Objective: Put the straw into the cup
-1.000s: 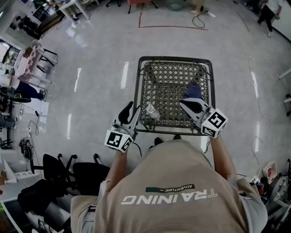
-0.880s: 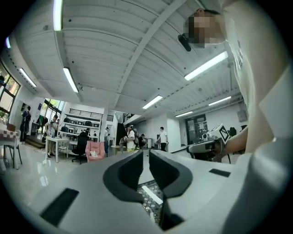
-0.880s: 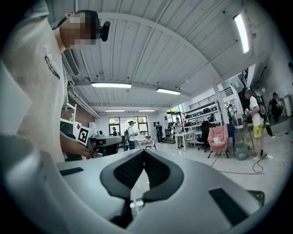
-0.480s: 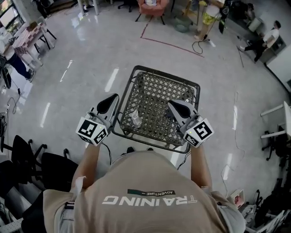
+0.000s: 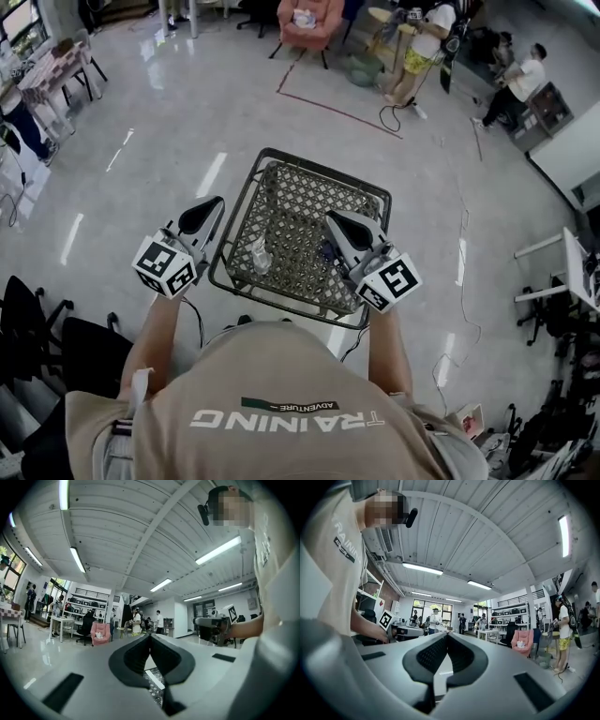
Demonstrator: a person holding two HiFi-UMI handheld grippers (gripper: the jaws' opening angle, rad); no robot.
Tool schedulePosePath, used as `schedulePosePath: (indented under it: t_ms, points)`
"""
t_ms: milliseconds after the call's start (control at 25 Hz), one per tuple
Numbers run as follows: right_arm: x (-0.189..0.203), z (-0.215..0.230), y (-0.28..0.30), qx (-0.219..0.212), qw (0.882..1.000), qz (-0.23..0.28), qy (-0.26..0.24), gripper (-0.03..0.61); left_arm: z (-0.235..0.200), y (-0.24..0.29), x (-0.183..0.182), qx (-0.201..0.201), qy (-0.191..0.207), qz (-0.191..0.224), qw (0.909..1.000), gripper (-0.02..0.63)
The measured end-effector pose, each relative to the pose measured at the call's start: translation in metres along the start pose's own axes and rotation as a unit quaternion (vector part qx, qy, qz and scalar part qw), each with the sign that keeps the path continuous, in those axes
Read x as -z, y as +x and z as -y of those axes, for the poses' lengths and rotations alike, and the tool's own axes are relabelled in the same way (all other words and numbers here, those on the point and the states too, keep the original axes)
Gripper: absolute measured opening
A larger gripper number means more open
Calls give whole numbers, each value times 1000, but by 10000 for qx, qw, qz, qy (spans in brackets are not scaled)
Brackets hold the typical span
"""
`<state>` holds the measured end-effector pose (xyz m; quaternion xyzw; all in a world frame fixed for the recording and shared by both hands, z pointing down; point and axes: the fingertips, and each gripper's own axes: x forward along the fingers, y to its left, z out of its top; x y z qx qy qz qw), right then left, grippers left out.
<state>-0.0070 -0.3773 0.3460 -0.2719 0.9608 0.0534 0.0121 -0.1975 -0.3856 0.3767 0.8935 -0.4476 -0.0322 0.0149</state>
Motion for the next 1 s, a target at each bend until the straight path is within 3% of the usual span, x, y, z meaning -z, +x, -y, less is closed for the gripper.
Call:
schedulePosePath:
  t_ms: [160, 360, 480, 760, 1000]
  points:
    - [3, 1, 5, 104, 9999, -45, 2, 17, -2, -3, -7, 106, -182, 70, 9998, 17]
    - [20, 4, 7, 168, 9997, -174, 68, 17, -5, 7, -4, 237, -84, 72, 9997, 17]
    - [30, 9, 4, 262, 9992, -244, 156, 17, -2, 18, 1, 379, -278, 92, 9989, 17]
    - [49, 9, 3, 294, 9983, -413, 304, 17, -4, 18, 5, 369, -350, 75, 9987, 17]
    - [60, 18, -22, 495, 9965, -586, 336, 17, -3, 29, 34, 409, -1052, 179, 9934, 17]
